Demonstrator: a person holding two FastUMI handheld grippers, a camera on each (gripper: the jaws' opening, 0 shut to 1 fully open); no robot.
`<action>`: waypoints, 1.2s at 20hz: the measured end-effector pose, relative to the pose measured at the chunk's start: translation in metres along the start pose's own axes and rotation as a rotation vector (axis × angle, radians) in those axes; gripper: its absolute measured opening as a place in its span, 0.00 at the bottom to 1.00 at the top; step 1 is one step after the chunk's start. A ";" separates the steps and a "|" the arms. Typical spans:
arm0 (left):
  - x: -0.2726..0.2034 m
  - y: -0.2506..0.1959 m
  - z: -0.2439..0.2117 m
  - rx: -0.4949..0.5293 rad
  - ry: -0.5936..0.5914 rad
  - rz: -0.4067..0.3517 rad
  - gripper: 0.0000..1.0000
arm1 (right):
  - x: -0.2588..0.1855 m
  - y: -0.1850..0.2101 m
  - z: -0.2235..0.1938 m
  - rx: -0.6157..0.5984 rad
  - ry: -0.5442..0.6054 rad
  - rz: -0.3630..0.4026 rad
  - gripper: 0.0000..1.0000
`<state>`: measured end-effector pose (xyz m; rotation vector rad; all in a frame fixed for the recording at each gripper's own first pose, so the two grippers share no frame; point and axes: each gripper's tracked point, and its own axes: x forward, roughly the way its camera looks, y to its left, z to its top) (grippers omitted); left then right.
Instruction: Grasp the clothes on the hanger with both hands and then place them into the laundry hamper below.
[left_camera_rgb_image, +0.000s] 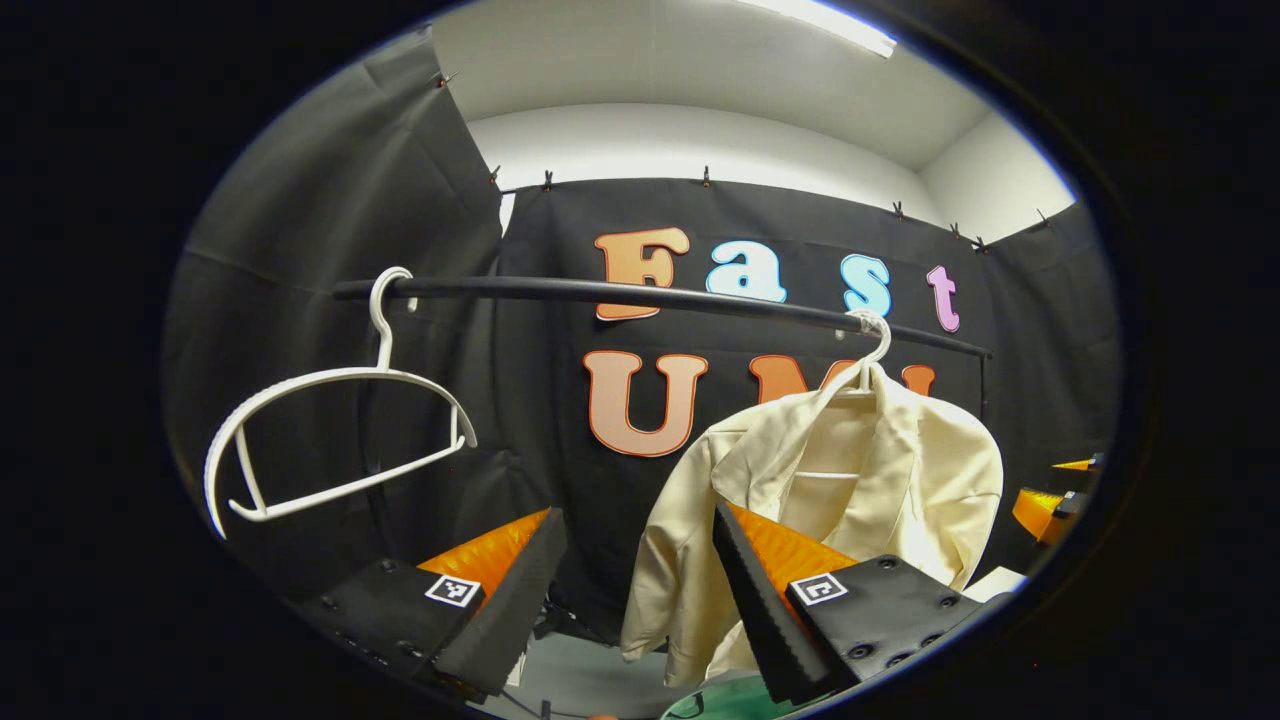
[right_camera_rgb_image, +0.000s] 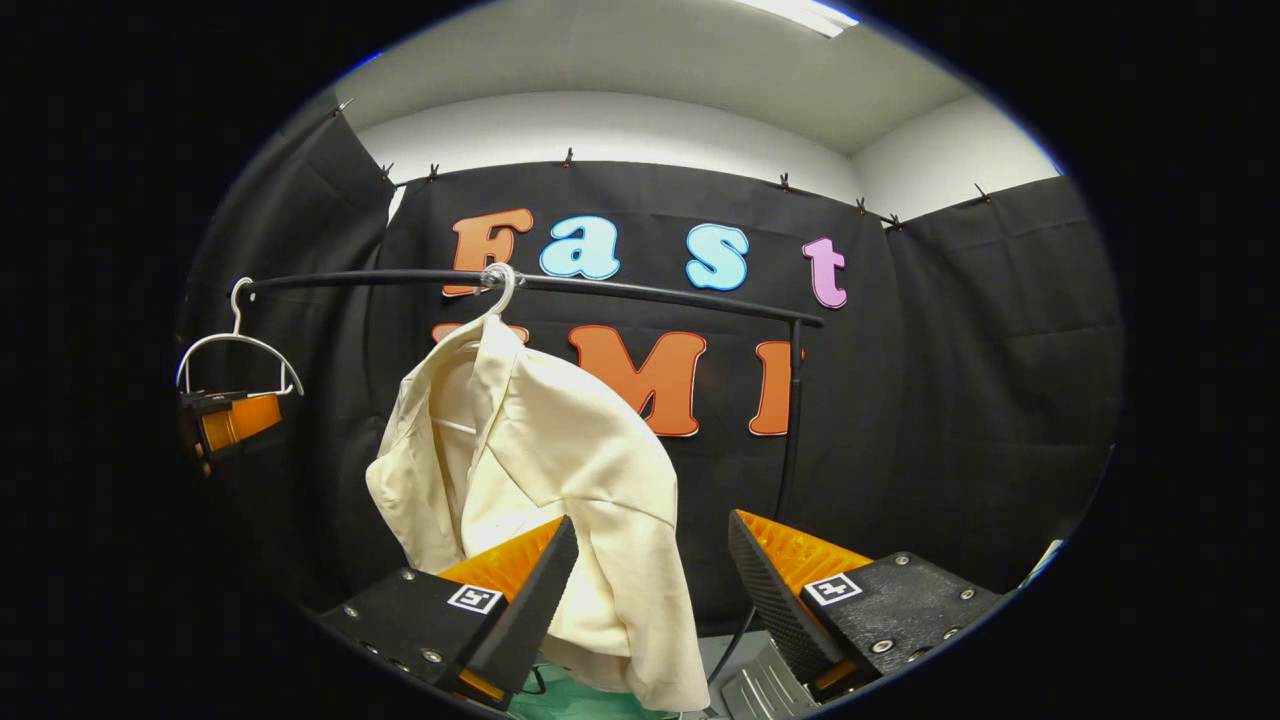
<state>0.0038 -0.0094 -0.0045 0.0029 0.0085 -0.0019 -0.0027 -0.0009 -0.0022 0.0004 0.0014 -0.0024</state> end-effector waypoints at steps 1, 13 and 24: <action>0.001 0.000 -0.001 0.001 0.001 -0.001 0.96 | -0.001 0.002 0.000 0.002 -0.001 0.003 0.94; 0.011 -0.022 -0.024 0.016 0.046 -0.053 0.96 | 0.002 0.041 -0.012 0.022 0.034 0.073 0.94; 0.030 -0.058 -0.048 0.018 0.091 -0.142 0.93 | 0.019 0.081 -0.032 0.040 0.096 0.103 0.94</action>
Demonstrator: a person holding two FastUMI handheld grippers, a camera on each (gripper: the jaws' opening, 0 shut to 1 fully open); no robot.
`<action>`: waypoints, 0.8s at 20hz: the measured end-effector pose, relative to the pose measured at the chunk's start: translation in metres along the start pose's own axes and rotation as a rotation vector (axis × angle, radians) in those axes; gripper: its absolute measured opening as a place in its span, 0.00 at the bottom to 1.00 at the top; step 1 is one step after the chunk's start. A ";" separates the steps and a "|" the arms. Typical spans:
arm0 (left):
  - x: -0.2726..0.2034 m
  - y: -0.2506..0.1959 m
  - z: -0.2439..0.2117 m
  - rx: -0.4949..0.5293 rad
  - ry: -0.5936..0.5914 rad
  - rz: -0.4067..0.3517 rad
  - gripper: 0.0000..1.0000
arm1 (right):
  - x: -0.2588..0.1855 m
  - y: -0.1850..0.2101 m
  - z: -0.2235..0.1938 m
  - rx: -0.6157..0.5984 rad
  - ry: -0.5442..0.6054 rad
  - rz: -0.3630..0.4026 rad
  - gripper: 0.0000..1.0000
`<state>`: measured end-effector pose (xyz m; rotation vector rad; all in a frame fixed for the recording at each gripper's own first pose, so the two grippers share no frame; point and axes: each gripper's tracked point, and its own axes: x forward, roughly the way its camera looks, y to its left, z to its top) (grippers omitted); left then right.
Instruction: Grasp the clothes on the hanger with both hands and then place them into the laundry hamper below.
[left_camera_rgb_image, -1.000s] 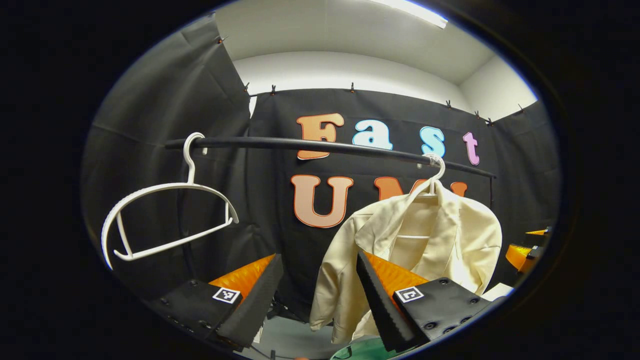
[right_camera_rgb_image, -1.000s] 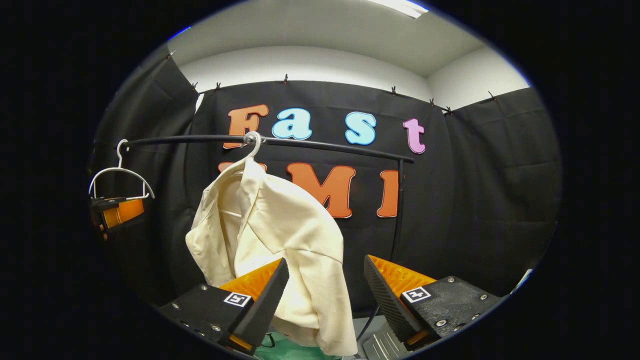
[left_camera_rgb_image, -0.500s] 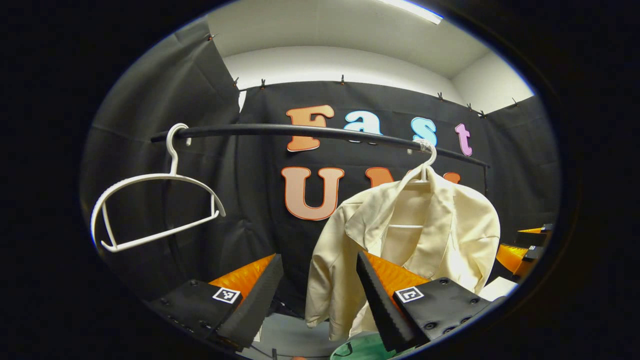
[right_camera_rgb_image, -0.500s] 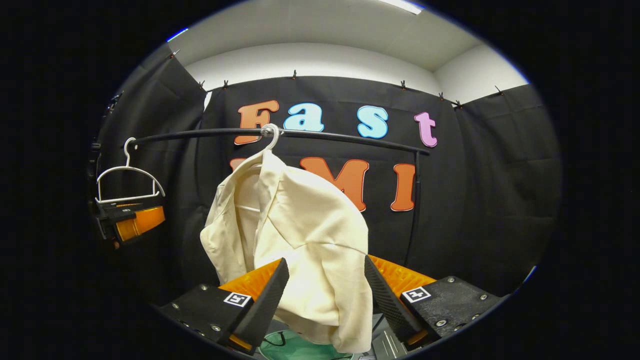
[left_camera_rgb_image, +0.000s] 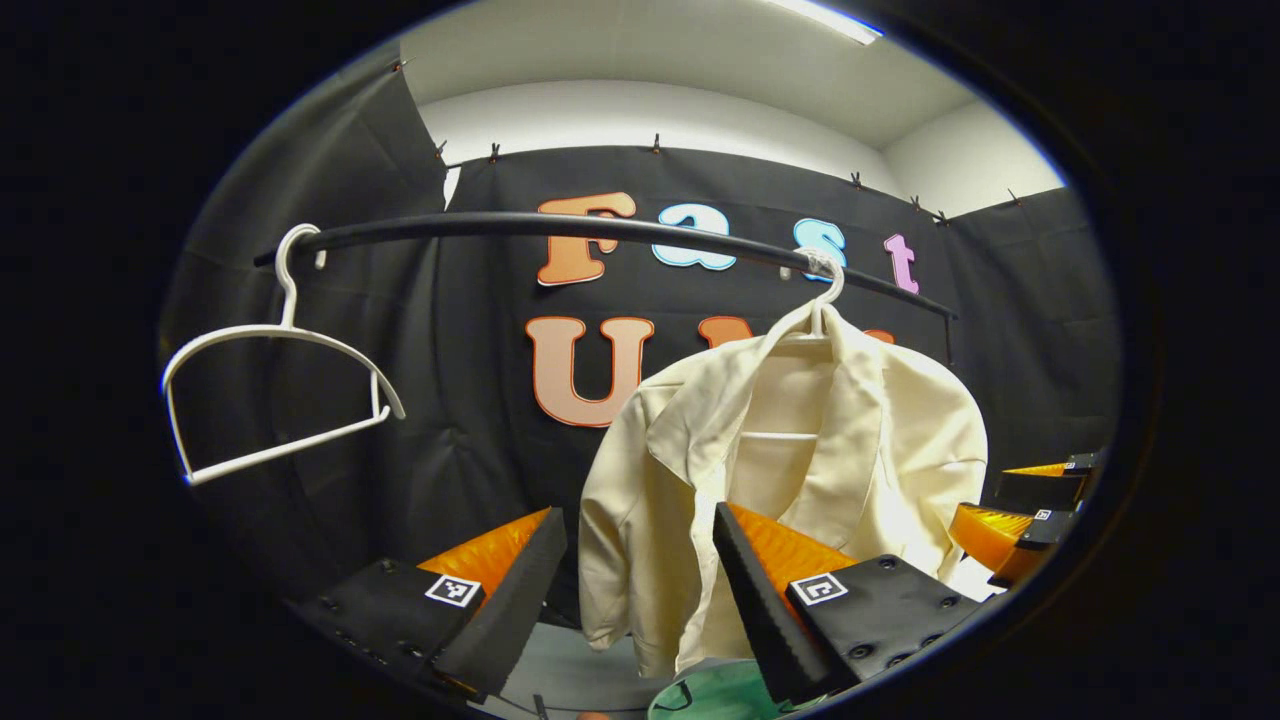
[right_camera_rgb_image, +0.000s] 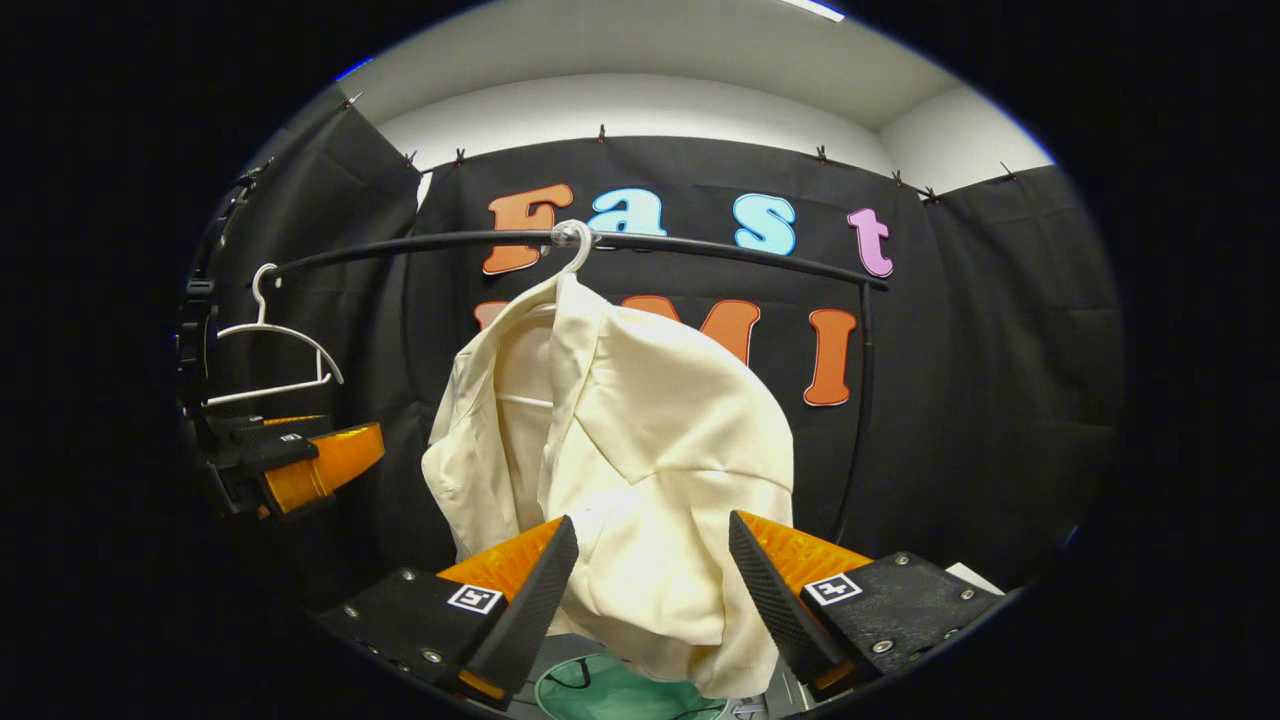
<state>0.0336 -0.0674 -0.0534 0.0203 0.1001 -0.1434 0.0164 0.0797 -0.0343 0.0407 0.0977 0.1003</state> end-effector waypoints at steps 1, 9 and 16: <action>0.004 -0.002 -0.004 0.004 0.005 0.002 0.96 | 0.004 0.004 -0.002 0.007 0.009 0.000 0.94; 0.039 -0.027 -0.024 0.031 0.027 -0.047 1.00 | 0.031 0.028 -0.023 0.040 0.071 0.027 0.94; 0.069 -0.046 -0.052 0.023 0.068 -0.082 0.97 | 0.052 0.025 -0.040 0.054 0.107 0.013 0.94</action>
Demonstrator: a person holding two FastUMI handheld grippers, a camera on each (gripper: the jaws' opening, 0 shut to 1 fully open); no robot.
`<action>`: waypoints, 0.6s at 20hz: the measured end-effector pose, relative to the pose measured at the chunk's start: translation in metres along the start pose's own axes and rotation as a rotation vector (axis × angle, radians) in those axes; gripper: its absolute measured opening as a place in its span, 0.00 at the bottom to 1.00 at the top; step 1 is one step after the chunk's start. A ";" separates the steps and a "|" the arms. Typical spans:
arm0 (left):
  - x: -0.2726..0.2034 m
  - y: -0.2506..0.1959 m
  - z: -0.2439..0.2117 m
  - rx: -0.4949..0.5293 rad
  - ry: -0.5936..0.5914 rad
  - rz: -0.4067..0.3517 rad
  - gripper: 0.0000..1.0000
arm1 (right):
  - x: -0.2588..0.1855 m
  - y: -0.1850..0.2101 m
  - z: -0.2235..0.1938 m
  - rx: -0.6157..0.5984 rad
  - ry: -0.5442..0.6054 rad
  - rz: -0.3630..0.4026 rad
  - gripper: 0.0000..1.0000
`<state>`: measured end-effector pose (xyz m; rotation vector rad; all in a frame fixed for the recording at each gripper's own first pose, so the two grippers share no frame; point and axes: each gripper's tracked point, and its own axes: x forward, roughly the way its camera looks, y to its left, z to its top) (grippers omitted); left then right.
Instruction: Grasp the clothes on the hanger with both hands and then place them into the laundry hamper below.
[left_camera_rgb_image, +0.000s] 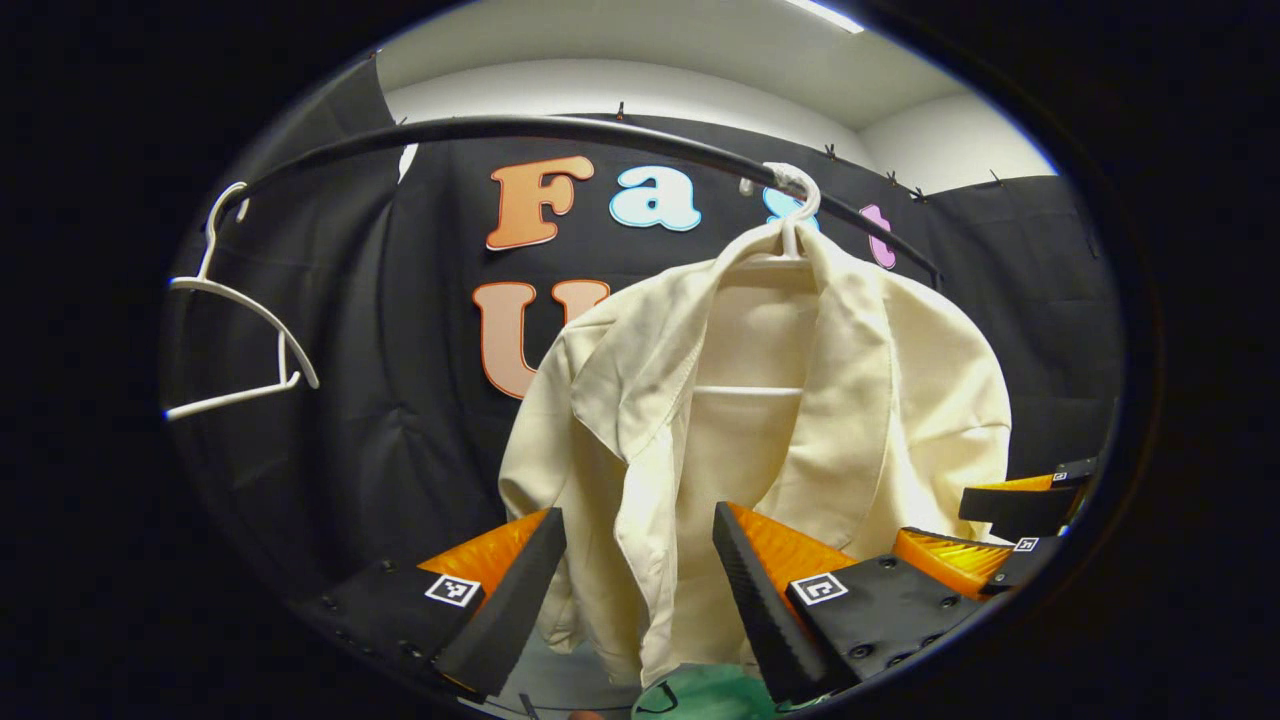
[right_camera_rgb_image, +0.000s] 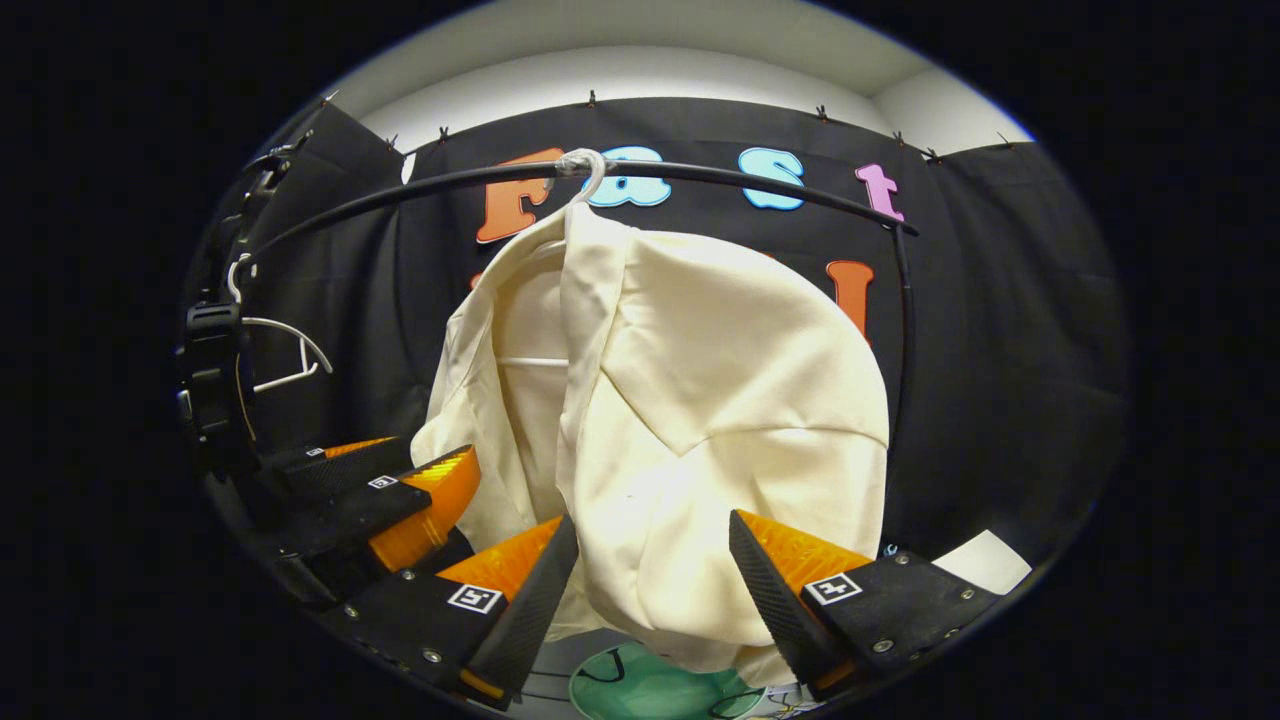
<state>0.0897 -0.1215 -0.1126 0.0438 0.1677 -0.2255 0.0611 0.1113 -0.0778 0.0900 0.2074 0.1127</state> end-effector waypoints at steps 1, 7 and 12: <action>0.007 0.001 -0.005 0.003 0.010 0.002 0.97 | 0.003 -0.002 -0.002 -0.001 0.000 -0.004 0.94; 0.033 -0.005 -0.016 -0.005 0.027 -0.012 1.00 | 0.025 -0.013 -0.012 -0.010 0.008 -0.033 0.94; 0.048 -0.012 -0.022 -0.008 0.049 -0.026 0.77 | 0.038 -0.014 -0.027 -0.025 0.029 -0.019 0.79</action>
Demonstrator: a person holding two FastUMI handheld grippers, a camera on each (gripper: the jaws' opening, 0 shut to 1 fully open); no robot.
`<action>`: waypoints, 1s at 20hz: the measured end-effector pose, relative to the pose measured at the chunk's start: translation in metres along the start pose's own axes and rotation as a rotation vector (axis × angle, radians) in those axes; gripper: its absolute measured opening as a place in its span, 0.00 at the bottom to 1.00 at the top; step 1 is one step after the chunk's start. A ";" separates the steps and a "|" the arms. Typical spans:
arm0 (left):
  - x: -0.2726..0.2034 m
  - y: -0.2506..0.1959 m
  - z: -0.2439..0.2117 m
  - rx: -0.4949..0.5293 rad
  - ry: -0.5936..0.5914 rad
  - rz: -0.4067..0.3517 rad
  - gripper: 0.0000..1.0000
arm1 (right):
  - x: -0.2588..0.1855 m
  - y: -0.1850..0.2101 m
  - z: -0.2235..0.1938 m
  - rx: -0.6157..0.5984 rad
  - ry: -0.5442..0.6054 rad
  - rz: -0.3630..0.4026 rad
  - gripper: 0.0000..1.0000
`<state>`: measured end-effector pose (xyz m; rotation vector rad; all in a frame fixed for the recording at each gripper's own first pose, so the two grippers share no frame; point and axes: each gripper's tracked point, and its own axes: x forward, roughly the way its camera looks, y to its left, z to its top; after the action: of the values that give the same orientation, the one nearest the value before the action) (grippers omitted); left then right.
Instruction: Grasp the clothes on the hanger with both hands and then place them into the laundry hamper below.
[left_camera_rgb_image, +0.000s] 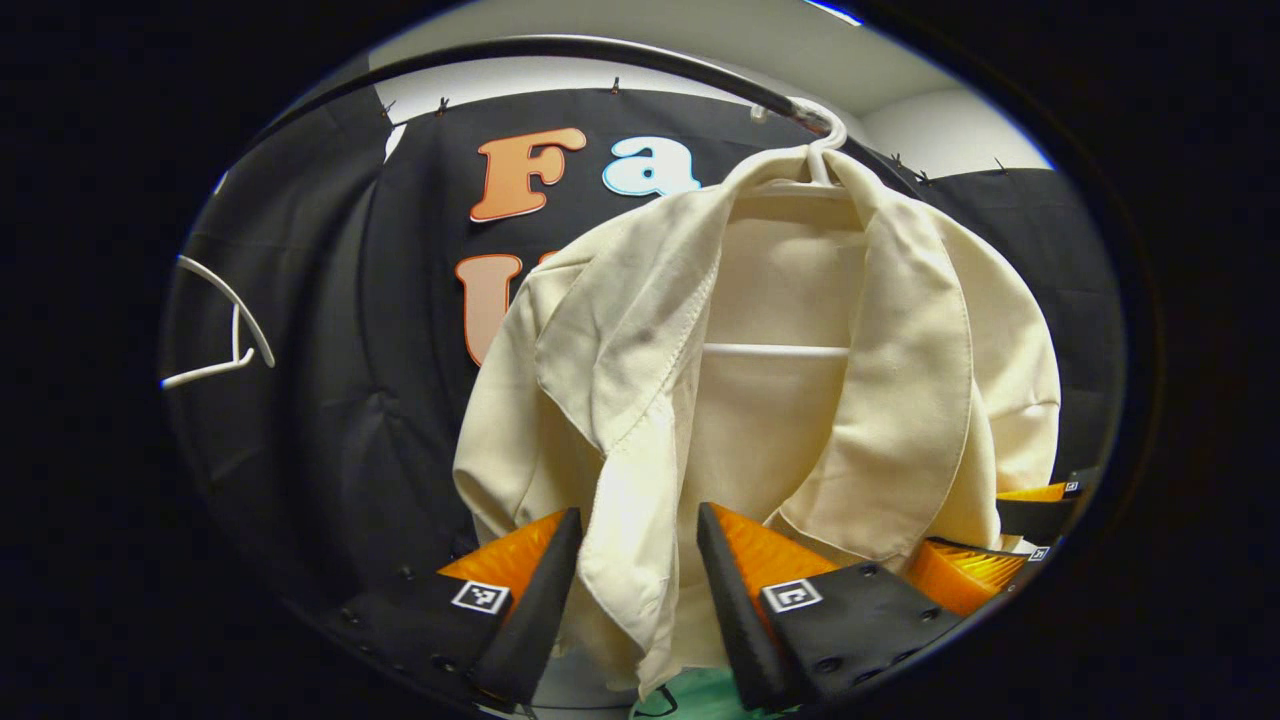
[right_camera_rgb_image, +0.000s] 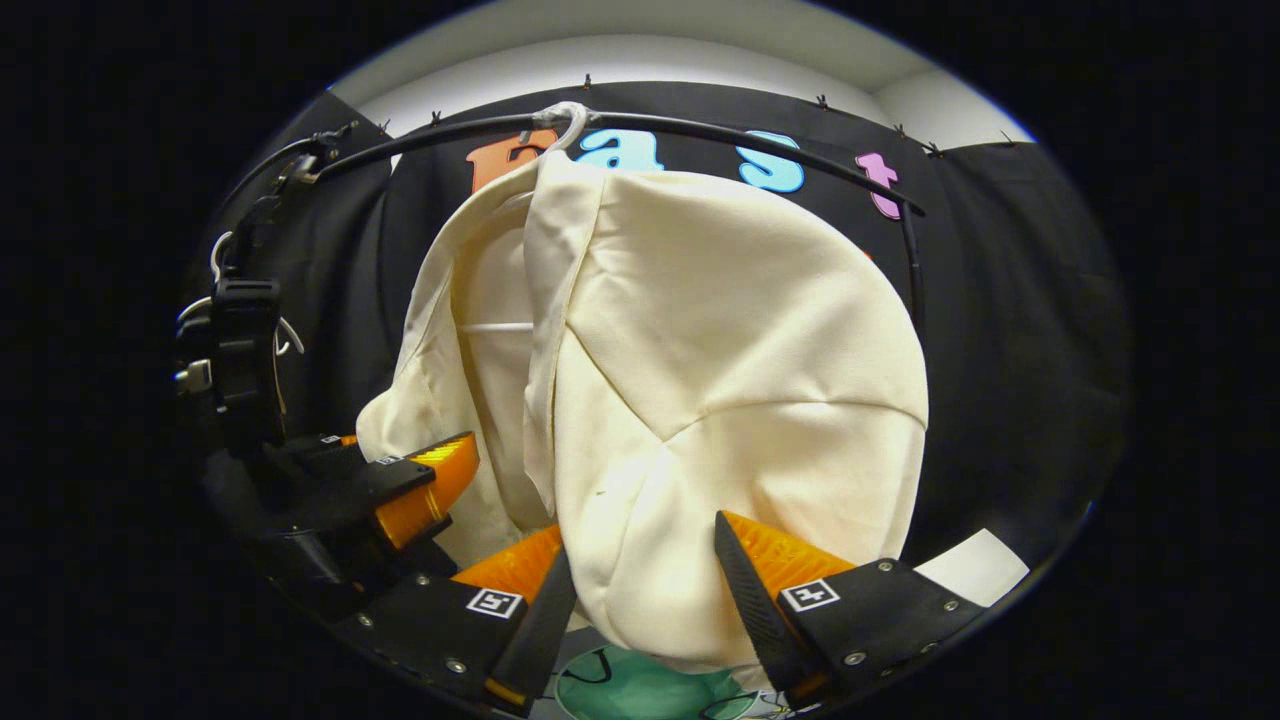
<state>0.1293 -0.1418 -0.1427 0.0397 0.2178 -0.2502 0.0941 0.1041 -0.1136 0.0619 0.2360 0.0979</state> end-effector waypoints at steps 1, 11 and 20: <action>0.003 -0.002 -0.001 -0.002 0.004 -0.011 0.74 | 0.001 0.001 0.000 -0.003 0.001 0.008 0.75; 0.000 -0.020 -0.009 -0.034 0.045 -0.126 0.09 | -0.008 -0.005 0.004 0.000 0.001 0.013 0.10; -0.029 0.002 0.021 -0.052 -0.016 -0.116 0.07 | -0.052 -0.030 0.035 0.042 -0.044 0.000 0.01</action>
<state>0.1070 -0.1338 -0.1161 -0.0263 0.2111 -0.3598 0.0547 0.0672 -0.0703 0.1055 0.1943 0.0920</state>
